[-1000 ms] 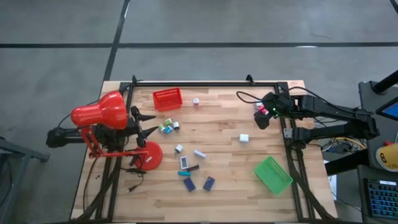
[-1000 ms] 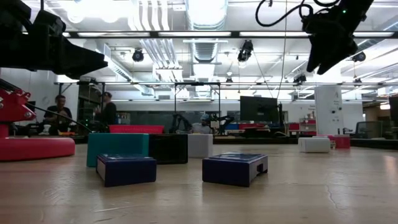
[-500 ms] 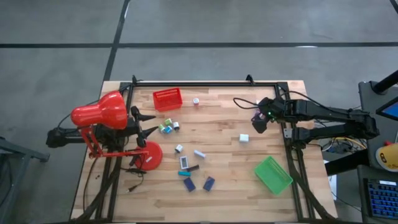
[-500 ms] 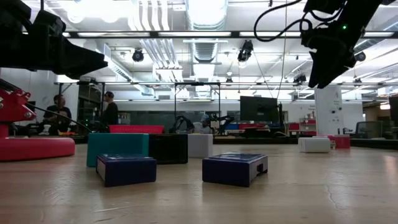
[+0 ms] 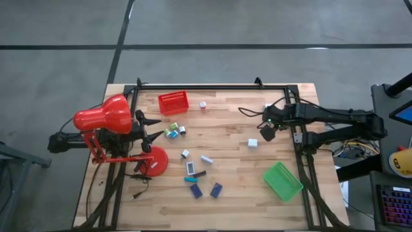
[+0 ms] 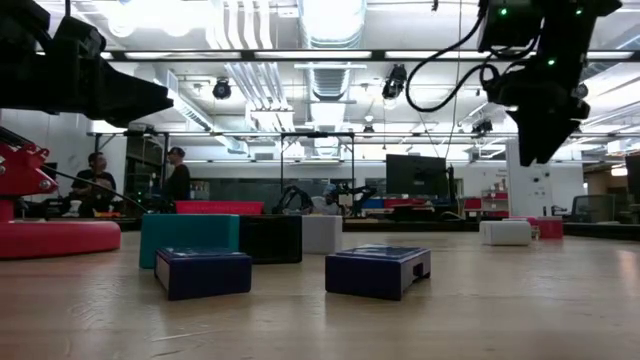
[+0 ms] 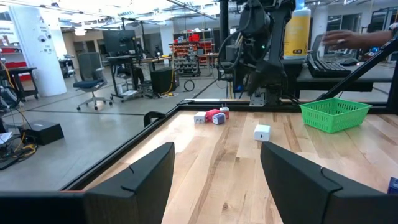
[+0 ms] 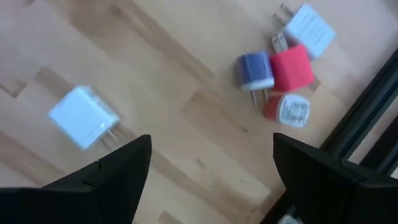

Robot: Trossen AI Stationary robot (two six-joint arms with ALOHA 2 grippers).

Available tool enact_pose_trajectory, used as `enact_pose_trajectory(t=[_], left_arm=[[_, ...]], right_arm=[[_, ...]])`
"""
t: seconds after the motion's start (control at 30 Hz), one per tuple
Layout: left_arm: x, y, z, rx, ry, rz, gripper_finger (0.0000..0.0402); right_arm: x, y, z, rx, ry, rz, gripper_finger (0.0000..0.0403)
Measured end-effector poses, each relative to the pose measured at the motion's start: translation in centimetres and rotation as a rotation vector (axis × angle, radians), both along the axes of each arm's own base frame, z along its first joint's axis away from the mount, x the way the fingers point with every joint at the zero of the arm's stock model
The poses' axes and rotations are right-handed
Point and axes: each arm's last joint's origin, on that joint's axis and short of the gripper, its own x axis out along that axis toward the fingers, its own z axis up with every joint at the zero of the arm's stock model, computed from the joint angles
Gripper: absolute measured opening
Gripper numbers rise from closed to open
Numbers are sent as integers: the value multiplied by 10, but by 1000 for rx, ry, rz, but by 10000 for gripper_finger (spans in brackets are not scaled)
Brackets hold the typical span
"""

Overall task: Pick & Place Office items
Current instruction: Put the purple charger adapter into the green bin

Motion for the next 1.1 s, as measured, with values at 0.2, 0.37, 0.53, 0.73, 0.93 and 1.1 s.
enact_pose_trajectory(t=[0.2,0.37,0.53,0.73,0.93,1.1], left_arm=[[0,0,0,0,0,-1,246],[0,0,0,0,0,0,245],[0,0,0,0,0,-1,245],[0,0,0,0,0,-1,245],[0,0,0,0,0,0,245],[0,0,0,0,0,0,245]], right_arm=[[8,-6,0,-26,29,14,327],[16,-7,1,-37,-45,19,327],[17,-10,1,-43,-48,22,327],[15,-16,-8,-4,10,94,327],[12,-37,-20,42,61,-7,327],[11,-53,-30,134,77,-36,327]])
